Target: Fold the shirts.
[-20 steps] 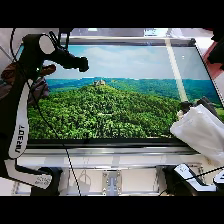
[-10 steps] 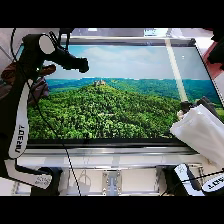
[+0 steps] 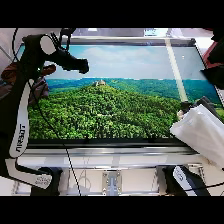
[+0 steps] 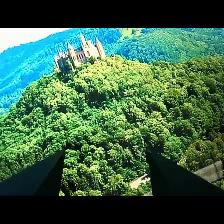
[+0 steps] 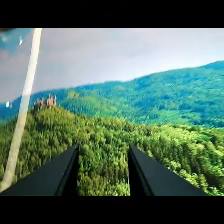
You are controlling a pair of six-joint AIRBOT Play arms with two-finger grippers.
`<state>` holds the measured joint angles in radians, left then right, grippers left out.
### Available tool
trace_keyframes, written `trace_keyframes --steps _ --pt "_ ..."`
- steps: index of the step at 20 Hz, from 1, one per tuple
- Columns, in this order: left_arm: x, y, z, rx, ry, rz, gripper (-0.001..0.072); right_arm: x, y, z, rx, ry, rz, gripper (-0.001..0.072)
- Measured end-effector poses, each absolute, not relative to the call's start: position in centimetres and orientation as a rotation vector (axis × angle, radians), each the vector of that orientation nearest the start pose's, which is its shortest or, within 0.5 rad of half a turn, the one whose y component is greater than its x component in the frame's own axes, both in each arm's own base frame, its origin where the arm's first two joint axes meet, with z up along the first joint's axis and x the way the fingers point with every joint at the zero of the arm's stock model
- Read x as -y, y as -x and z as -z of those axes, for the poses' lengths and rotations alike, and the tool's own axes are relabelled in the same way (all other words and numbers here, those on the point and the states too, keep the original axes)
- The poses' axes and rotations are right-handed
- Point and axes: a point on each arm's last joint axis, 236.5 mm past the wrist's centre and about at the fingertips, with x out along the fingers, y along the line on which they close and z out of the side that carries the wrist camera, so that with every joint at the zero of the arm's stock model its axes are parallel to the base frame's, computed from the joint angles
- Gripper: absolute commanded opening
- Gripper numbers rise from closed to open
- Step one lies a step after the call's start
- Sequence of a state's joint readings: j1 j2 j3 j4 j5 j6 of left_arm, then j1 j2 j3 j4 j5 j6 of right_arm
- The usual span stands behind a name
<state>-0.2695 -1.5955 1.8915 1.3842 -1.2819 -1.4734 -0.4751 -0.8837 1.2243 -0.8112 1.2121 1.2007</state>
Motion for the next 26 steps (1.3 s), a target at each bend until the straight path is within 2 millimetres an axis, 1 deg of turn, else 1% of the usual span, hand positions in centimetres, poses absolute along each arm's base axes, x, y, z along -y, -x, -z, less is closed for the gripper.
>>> trace_keyframes --steps 2,4,6,8,11,13,16,26 --pt "17.7 -48.0 -13.5 -1.005 -0.087 0.434 0.0584 -2.6 -36.2 -20.0 -0.692 -0.291 -0.314 0.0380" --pt "17.6 -47.7 -13.3 -1.021 -0.088 0.434 0.0584 -5.4 -36.0 -16.8 -0.752 -0.214 -0.366 0.0380" --pt "17.6 -47.6 -13.2 -1.029 -0.089 0.435 0.0584 -6.7 -35.7 -14.3 -0.790 -0.166 -0.385 0.0381" --pt "17.5 -47.5 -13.2 -1.034 -0.090 0.435 0.0584 -7.5 -35.2 -12.1 -0.829 -0.137 -0.397 0.0381" --pt "17.5 -47.4 -13.1 -1.038 -0.091 0.436 0.0584 -8.0 -34.2 -9.9 -0.889 -0.117 -0.412 0.0385" --pt "17.5 -47.3 -13.1 -1.040 -0.091 0.436 0.0584 -8.3 -33.6 -9.1 -0.920 -0.115 -0.423 0.0385" --pt "17.5 -47.3 -13.1 -1.041 -0.091 0.436 0.0584 -8.4 -33.1 -8.5 -0.944 -0.116 -0.423 0.0385" --pt "17.5 -47.3 -13.1 -1.041 -0.092 0.436 0.0584 -8.4 -32.9 -8.1 -0.958 -0.118 -0.421 0.0385"
